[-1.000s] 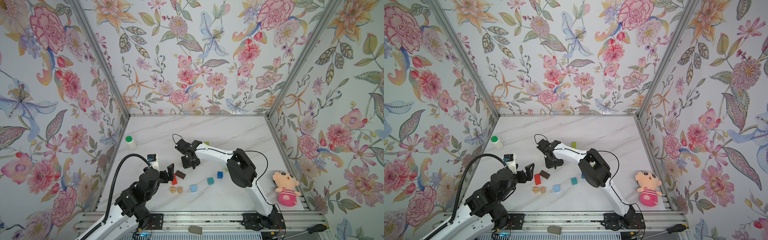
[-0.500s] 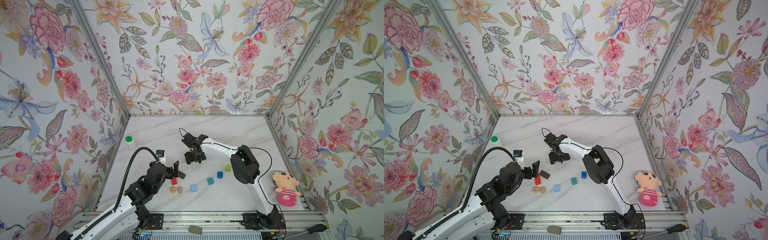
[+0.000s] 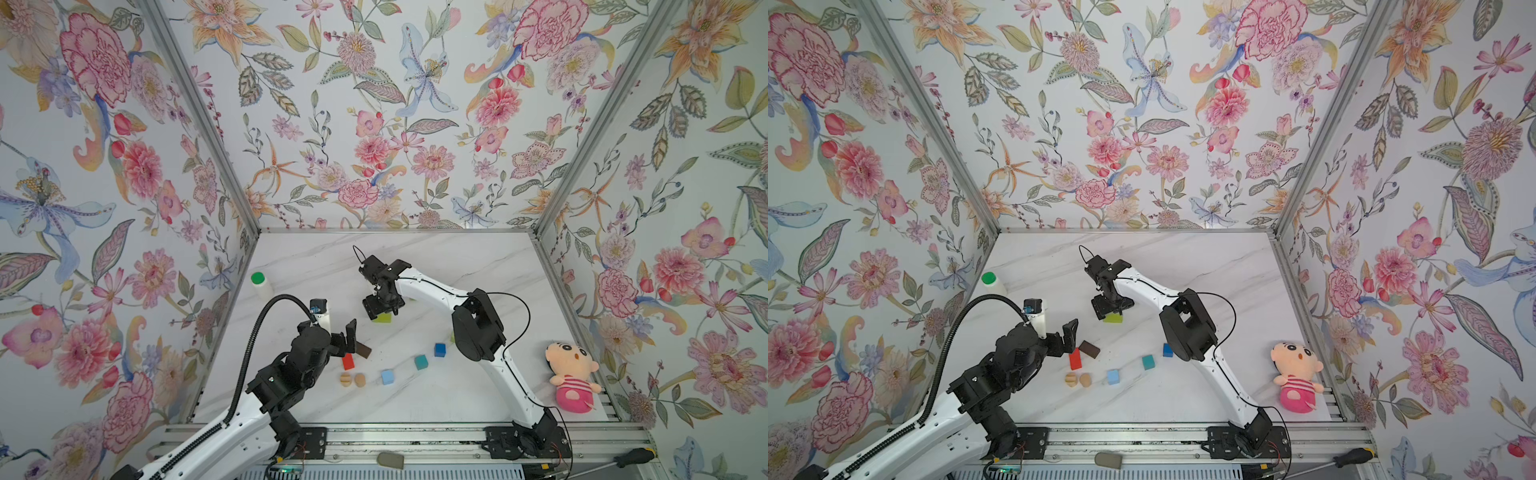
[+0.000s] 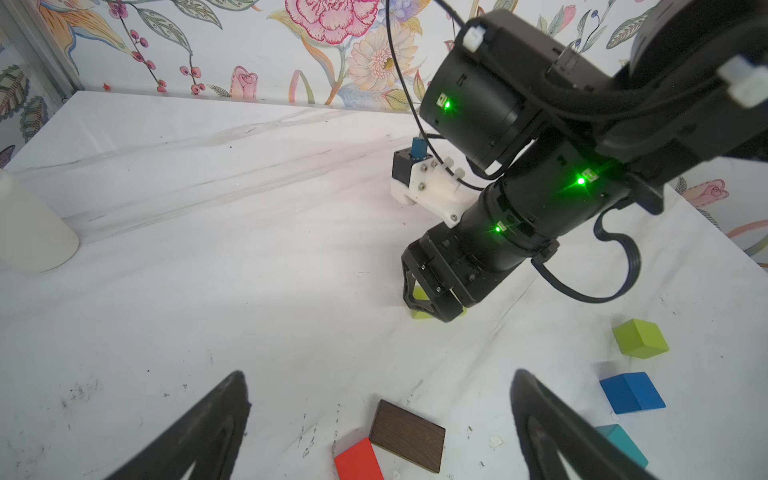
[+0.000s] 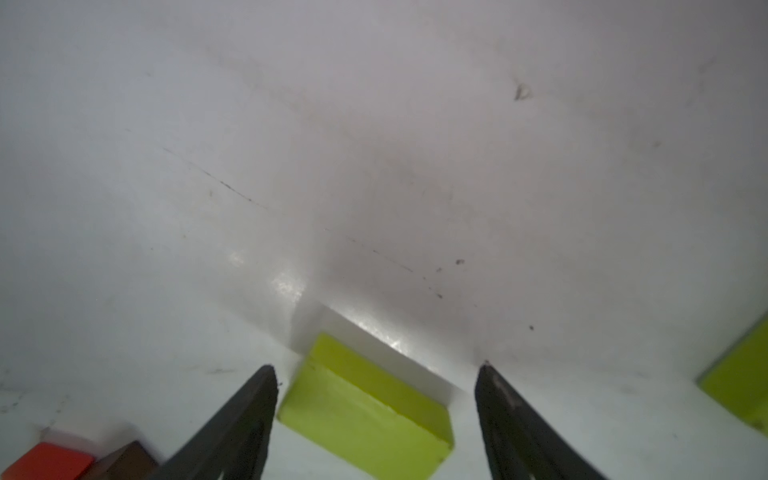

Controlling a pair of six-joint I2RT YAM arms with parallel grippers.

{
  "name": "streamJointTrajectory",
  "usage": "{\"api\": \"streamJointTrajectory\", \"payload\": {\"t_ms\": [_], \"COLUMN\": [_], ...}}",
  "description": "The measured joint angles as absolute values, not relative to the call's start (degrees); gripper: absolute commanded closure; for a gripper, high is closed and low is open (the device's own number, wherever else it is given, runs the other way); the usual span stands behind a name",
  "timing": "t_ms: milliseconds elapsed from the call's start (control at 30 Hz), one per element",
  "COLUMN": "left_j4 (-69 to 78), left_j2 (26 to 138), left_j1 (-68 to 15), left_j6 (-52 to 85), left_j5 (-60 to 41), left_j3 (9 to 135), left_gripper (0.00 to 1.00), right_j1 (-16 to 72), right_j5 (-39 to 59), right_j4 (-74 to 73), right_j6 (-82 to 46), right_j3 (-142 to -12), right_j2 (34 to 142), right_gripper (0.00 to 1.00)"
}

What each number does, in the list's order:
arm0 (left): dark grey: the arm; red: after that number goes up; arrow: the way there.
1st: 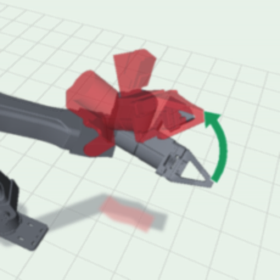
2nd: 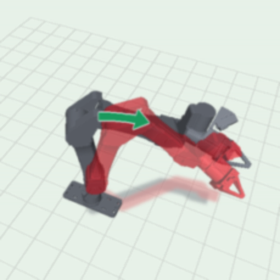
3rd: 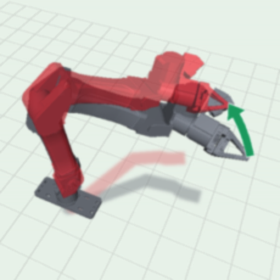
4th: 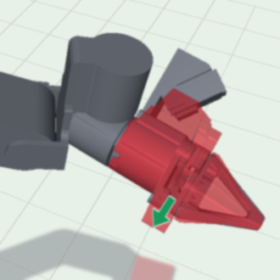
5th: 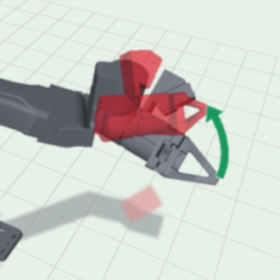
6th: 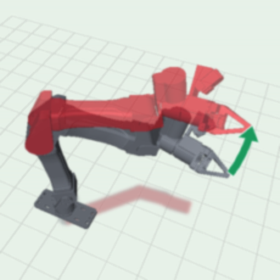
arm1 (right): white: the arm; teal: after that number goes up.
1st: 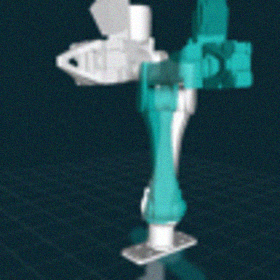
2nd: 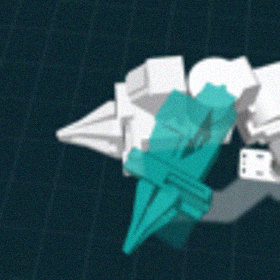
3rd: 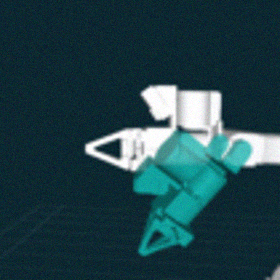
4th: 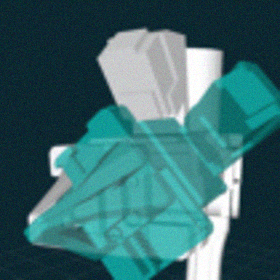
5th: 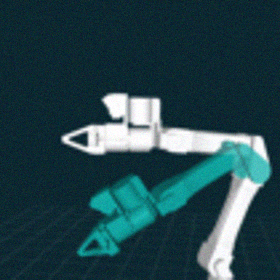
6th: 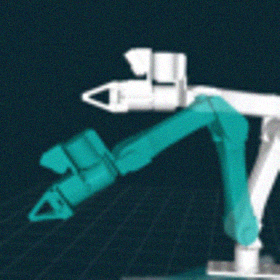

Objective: Build the wood block tower

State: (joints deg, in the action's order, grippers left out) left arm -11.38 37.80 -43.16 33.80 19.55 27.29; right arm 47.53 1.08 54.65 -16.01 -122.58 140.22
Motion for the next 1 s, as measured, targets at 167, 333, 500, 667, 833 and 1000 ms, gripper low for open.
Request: {"api": "streamJointTrajectory", "payload": {"t_ms": [167, 333, 500, 667, 833, 1000], "left_j4": [-11.27, -10.87, -10.22, -9.52, -9.04, -8.84], "left_j2": [37.82, 37.93, 38.02, 38.41, 38.57, 38.35], "left_j1": [-43.16, -43.16, -43.16, -43.16, -43.16, -43.16], "left_j6": [33.8, 33.8, 33.8, 33.65, 33.36, 33.36], "left_j5": [19.94, 19.94, 19.92, 19.92, 19.92, 19.9], "left_j3": [27.29, 27.29, 27.29, 27.29, 27.29, 27.29], "left_gripper": [0.01, 0.01, 0.01, 0.01, 0.01, 0.01], "right_j1": [47.48, 47.48, 47.48, 47.24, 47.22, 47.83], "right_j5": [3.92, 5.19, 4.89, 5.39, 6.79, 6.9], "right_j4": [54.89, 54.54, 54.39, 54.63, 54.96, 55.29], "right_j6": [-15.16, -15.18, -15.44, -16.29, -16.47, -16.47], "right_j3": [-123.24, -122.19, -117.32, -112.16, -109.73, -110.1], "right_j2": [140.35, 139.94, 137.05, 134.08, 132.42, 132.42], "right_gripper": [0.24, 0.23, 0.24, 0.23, 0.23, 0.23]}}
